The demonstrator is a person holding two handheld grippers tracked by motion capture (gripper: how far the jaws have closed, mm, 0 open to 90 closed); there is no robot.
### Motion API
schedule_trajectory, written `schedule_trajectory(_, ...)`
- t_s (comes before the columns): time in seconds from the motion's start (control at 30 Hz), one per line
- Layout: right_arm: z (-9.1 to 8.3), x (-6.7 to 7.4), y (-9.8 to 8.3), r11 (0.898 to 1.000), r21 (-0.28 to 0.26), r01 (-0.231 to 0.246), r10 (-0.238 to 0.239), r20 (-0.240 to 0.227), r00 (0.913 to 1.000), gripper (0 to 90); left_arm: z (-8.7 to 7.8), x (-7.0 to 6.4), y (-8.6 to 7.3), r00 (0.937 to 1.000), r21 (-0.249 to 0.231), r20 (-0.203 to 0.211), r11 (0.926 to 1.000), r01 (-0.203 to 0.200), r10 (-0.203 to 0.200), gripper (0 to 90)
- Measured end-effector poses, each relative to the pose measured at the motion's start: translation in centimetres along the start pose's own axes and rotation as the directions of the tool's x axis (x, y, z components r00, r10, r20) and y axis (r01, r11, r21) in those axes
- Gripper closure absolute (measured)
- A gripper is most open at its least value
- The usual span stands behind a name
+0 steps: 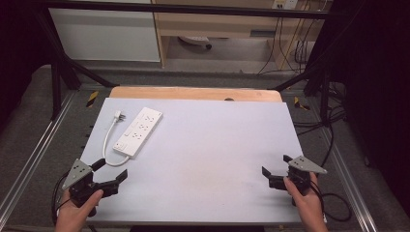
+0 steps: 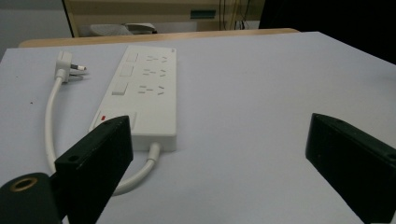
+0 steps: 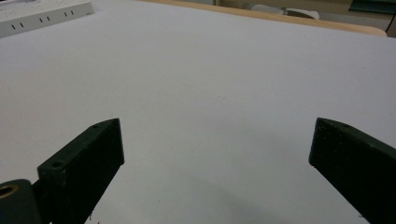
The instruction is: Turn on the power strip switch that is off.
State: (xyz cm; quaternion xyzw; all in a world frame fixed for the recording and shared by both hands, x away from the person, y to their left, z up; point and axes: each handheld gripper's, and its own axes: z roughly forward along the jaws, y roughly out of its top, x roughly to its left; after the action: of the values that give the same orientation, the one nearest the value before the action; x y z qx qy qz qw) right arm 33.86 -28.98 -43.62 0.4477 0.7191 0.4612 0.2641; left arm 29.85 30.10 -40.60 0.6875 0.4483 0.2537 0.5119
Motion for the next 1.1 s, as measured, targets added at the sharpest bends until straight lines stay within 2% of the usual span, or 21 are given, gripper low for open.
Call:
schedule_trajectory(0.13,-0.2,-0.2,0.1,1.000,-0.019,-0.007,0.007,0.009,0.9999,3.4,0.0,-0.1,0.0,1.0000,0.000,0.001,1.0000,-0.005,0.005,7.5)
schedule_trajectory(0.33,0.0,0.1,0.2,1.000,-0.008,0.011,-0.011,-0.002,0.9999,3.6,0.1,-0.1,-0.1,1.0000,-0.002,-0.002,1.0000,0.004,-0.004,7.5)
schedule_trajectory(0.43,0.1,0.2,0.1,1.000,-0.004,0.015,-0.015,-0.008,0.9999,3.6,0.0,-0.1,0.1,0.9992,-0.010,0.013,0.9992,0.039,-0.038,7.5)
schedule_trajectory(0.5,0.1,0.2,0.1,1.000,-0.003,0.016,-0.016,-0.008,0.9998,3.6,-0.1,-0.1,0.2,0.9990,-0.008,0.018,0.9991,0.042,-0.042,7.4)
schedule_trajectory(0.7,0.3,0.3,0.1,1.000,0.008,0.025,-0.025,-0.010,0.9996,3.4,-0.1,-0.4,0.5,0.9992,-0.006,0.029,0.9996,0.029,-0.029,7.4)
schedule_trajectory(0.87,0.5,0.5,0.1,0.999,0.020,0.030,-0.030,-0.019,0.9994,3.4,0.1,-0.8,0.6,0.9993,0.002,0.038,1.0000,-0.003,0.003,7.3)
schedule_trajectory(1.1,0.7,0.4,0.0,0.999,0.026,0.030,-0.030,-0.025,0.9993,3.4,0.0,-1.3,1.4,0.9993,-0.015,0.035,0.9998,-0.011,0.011,7.1)
